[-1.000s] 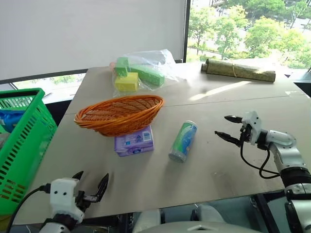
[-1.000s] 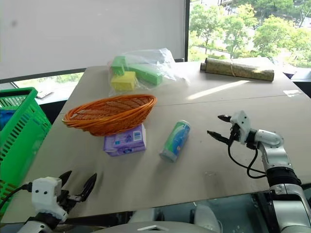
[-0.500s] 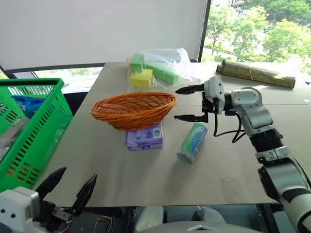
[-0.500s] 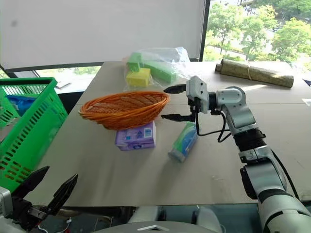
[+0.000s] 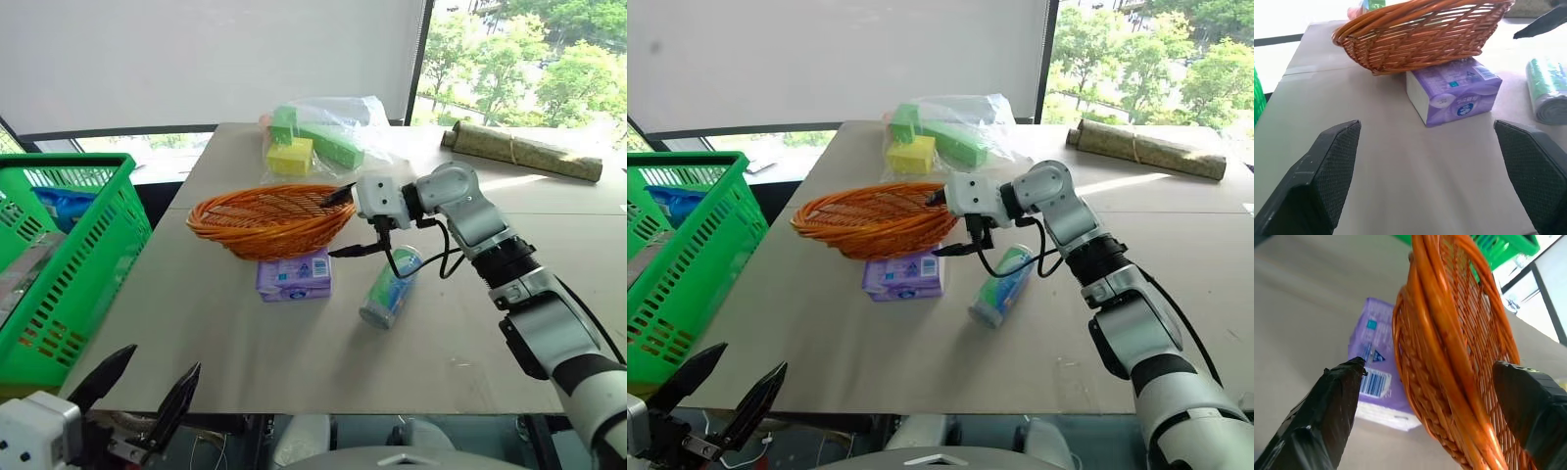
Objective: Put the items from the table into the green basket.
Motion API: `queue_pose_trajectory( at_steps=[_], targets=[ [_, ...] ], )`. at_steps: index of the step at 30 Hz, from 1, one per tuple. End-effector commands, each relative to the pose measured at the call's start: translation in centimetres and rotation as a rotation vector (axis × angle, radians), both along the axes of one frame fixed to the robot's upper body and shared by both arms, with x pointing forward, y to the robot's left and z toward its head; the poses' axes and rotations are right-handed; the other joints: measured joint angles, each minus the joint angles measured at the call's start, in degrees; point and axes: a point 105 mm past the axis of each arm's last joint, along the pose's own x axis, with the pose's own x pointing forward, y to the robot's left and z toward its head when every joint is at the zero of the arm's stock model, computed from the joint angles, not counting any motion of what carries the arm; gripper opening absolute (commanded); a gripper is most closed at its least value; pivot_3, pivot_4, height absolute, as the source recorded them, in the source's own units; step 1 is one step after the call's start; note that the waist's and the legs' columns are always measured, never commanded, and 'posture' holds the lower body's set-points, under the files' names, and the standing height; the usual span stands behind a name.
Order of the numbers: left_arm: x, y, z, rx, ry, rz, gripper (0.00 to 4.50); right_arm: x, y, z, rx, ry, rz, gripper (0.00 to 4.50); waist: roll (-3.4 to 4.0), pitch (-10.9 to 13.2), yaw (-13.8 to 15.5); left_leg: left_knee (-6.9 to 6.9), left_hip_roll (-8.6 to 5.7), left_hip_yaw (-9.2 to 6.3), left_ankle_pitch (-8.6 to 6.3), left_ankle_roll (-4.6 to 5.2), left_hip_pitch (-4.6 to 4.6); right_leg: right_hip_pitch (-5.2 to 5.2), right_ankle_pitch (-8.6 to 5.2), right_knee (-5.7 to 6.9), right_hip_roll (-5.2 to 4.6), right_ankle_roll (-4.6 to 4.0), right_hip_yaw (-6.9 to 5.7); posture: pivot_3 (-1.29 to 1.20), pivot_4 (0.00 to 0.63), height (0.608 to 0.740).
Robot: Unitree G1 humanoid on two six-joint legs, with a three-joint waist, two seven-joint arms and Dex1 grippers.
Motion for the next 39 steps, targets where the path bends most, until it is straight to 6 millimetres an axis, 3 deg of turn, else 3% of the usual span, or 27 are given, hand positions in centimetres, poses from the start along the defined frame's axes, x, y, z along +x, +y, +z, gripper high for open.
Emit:
queue_pose_trajectory(
  at_steps=[1, 3, 4, 5, 8, 10, 13, 17, 22, 27, 31, 36, 39],
  targets=[
    [0.0, -1.1, 1.1, -0.028, -0.050, -0.052, 4.50, -0.1, 0.9, 1.6, 0.015, -0.061, 0.024, 3.90, 0.00, 0.04, 0.09, 0.00, 0.00, -0.01, 0.00, 0.00, -0.01, -0.02, 0.00, 0.00, 0.01, 0.00, 0.00, 0.35, 0.000, 0.740],
    [0.0, -1.4, 1.1, -0.041, -0.050, -0.070, 4.50, -0.1, 1.0, 1.6, 0.013, -0.064, 0.022, 3.25, 0.03, 0.10, 0.12, 0.00, 0.01, -0.02, 0.00, 0.00, -0.03, -0.04, 0.00, 0.01, 0.03, 0.00, -0.01, 0.35, 0.000, 0.740],
    [0.0, -1.4, 1.0, -0.044, -0.050, -0.074, 4.50, -0.1, 1.0, 1.6, 0.013, -0.066, 0.020, 2.65, 0.04, 0.12, 0.13, 0.00, 0.01, -0.02, 0.00, 0.00, -0.02, -0.04, 0.00, 0.01, 0.03, 0.00, -0.01, 0.34, 0.000, 0.740],
    [0.1, -1.5, 1.0, -0.047, -0.051, -0.079, 4.50, -0.1, 0.9, 1.7, 0.016, -0.073, 0.017, 2.39, 0.05, 0.15, 0.11, 0.00, 0.01, -0.02, 0.00, 0.00, -0.02, -0.04, 0.00, 0.01, 0.03, 0.00, -0.01, 0.33, 0.000, 0.740],
    [0.5, -1.6, 1.1, -0.066, -0.061, -0.097, 4.50, -0.1, 0.5, 1.9, 0.020, -0.081, 0.015, 0.96, 0.07, 0.22, 0.13, 0.00, 0.01, -0.02, 0.00, 0.00, -0.02, -0.04, 0.00, 0.02, 0.05, 0.01, -0.02, 0.32, 0.000, 0.740],
    [1.1, -1.7, 1.4, -0.085, -0.084, -0.122, 4.50, 0.0, 0.4, 2.6, 0.049, -0.101, 0.001, 0.24, 0.08, 0.23, 0.14, 0.00, 0.01, -0.05, 0.00, 0.00, -0.03, -0.04, 0.00, 0.02, 0.05, 0.01, -0.04, 0.30, 0.000, 0.740],
    [2.3, -2.1, 2.2, -0.106, -0.129, -0.163, 4.50, 0.8, -0.2, 4.3, 0.097, -0.163, -0.054, 0.24, 0.12, 0.29, -0.16, 0.01, 0.01, -0.07, 0.00, 0.00, -0.04, -0.05, 0.00, 0.03, 0.07, 0.00, -0.07, 0.26, 0.000, 0.740],
    [4.3, -2.6, 3.6, -0.143, -0.208, -0.211, 4.50, 2.5, -3.1, 6.6, 0.123, -0.246, -0.183, 0.24, 0.15, 0.35, -0.47, 0.05, 0.01, -0.15, 0.02, -0.02, -0.07, -0.05, 0.01, 0.09, 0.10, -0.01, -0.12, 0.20, 0.000, 0.740],
    [7.4, -4.0, 3.3, -0.157, -0.193, -0.305, 4.50, 4.3, -10.3, 8.3, -0.013, -0.389, -0.393, 0.24, 0.19, 0.37, -0.84, 0.08, -0.10, -0.11, 0.02, -0.04, -0.12, -0.05, 0.09, 0.07, 0.02, 0.07, -0.06, 0.11, 0.000, 0.740],
    [10.8, -6.0, 3.4, -0.188, -0.200, -0.403, 4.50, 5.5, -17.6, 7.8, -0.208, -0.517, -0.585, 0.24, 0.27, 0.41, -2.78, 0.08, -0.16, 0.00, 0.02, -0.04, -0.08, -0.03, 0.14, 0.05, 0.00, 0.14, 0.05, 0.01, 0.000, 0.740],
    [13.2, -6.0, 3.0, -0.141, -0.170, -0.406, 4.50, 6.4, -20.4, 6.8, -0.256, -0.546, -0.689, 0.24, 0.31, 0.42, -6.47, 0.06, -0.13, 0.19, 0.04, -0.05, 0.05, 0.01, 0.17, 0.12, 0.03, 0.18, 0.27, -0.03, 0.000, 0.740],
    [15.5, -4.2, 0.9, -0.033, -0.049, -0.293, 4.50, 7.8, -21.3, 4.3, -0.287, -0.569, -0.737, 2.72, 0.34, 0.43, -10.50, -0.05, 0.03, 0.51, 0.05, -0.06, 0.36, 0.02, 0.18, 0.21, 0.12, 0.18, 0.61, -0.06, 0.000, 0.740],
    [15.9, -2.5, -0.9, 0.107, 0.049, -0.190, 4.50, 7.9, -21.1, 5.3, -0.199, -0.596, -0.763, 4.08, 0.37, 0.45, -11.65, -0.05, 0.09, 0.56, 0.05, -0.06, 0.38, -0.02, 0.19, 0.24, 0.12, 0.18, 0.71, -0.06, 0.000, 0.740]
  ],
)
